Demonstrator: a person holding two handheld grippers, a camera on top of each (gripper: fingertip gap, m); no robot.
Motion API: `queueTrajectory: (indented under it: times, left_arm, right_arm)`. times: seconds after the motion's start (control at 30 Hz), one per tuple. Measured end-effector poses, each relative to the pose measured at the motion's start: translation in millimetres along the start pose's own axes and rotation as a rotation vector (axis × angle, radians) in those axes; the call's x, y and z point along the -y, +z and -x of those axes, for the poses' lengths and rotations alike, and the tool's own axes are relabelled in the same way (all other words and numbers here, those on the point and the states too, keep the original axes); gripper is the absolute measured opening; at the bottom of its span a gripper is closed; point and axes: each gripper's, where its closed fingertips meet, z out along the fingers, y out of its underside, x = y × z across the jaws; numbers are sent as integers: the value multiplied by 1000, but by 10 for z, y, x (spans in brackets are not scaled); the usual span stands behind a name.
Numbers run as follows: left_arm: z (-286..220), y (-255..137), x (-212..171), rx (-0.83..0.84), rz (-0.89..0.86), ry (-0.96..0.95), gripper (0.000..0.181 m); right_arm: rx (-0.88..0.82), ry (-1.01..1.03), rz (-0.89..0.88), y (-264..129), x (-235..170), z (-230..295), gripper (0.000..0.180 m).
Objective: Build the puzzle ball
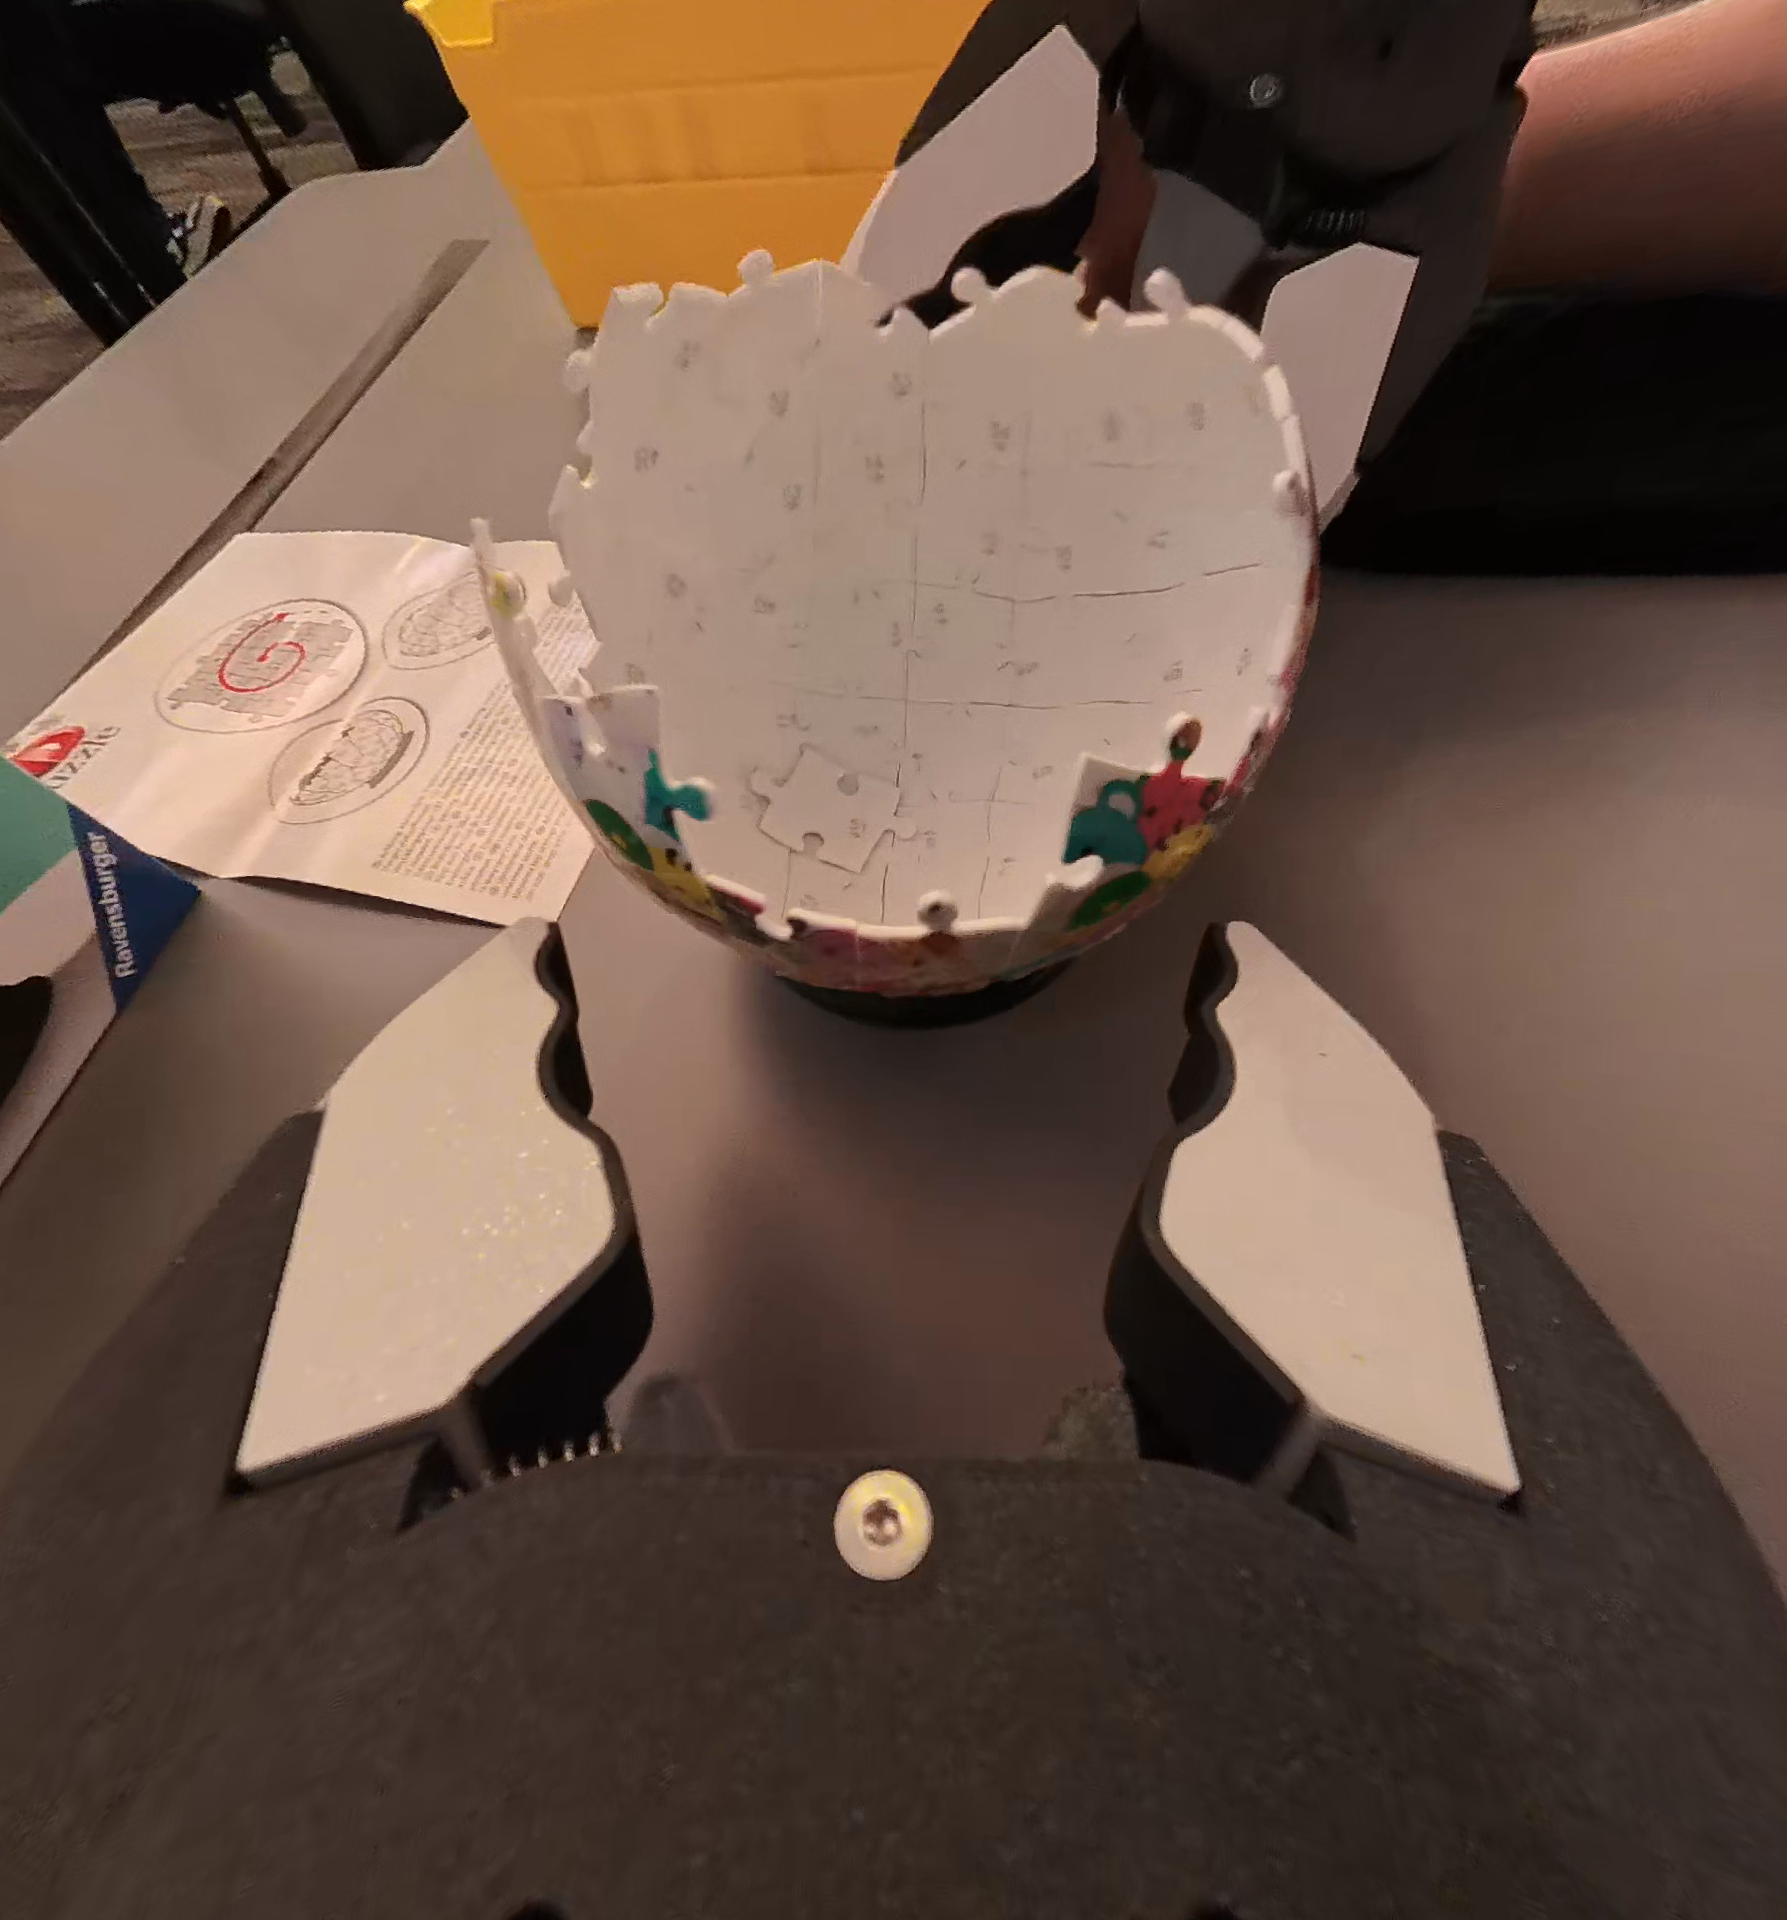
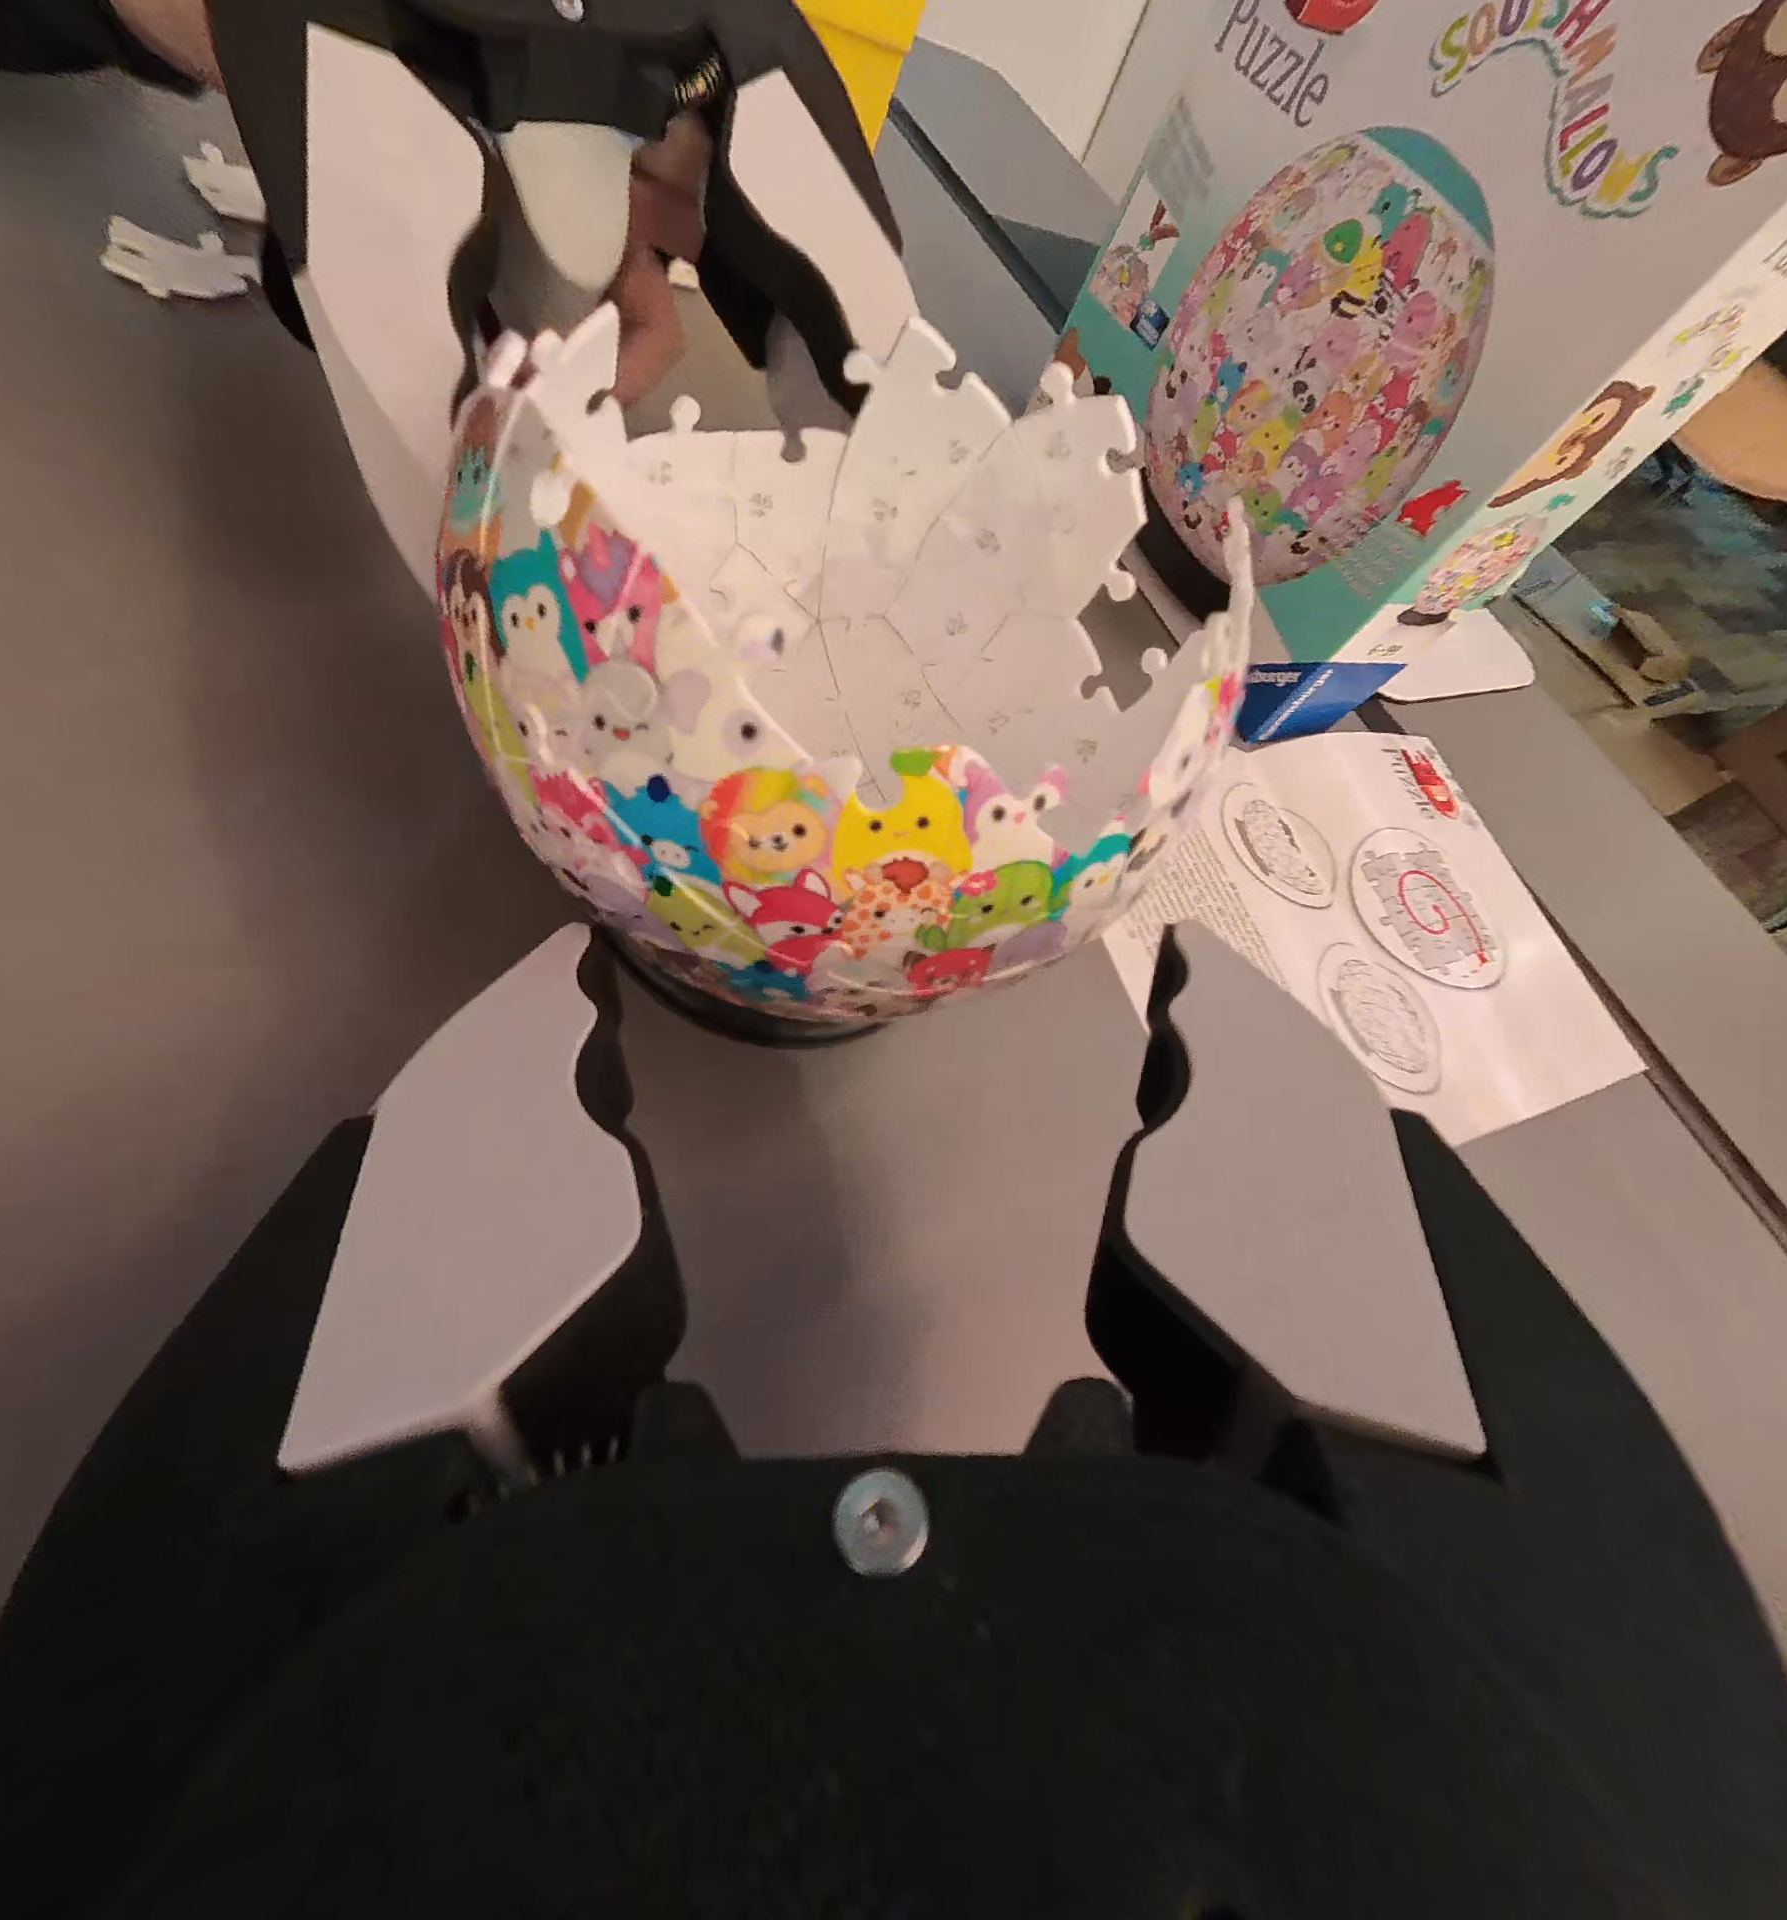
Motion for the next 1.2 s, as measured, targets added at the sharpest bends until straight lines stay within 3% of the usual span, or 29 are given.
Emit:
queueTrajectory:
  times: [0.47, 0.7, 1.2]
  left_arm:
    - [19, 53, 121, -32, -76, -3, 109]
    - [-72, -54, 292, -62, -126, -104, 109]
    - [-1037, -491, 393, -224, -80, -714, 110]
  right_arm:
    - [34, 48, -36, 101, 35, 30, 100]
    - [82, 145, -77, -12, 196, 83, 100]
    - [420, 627, 77, -451, 616, 940, 102]
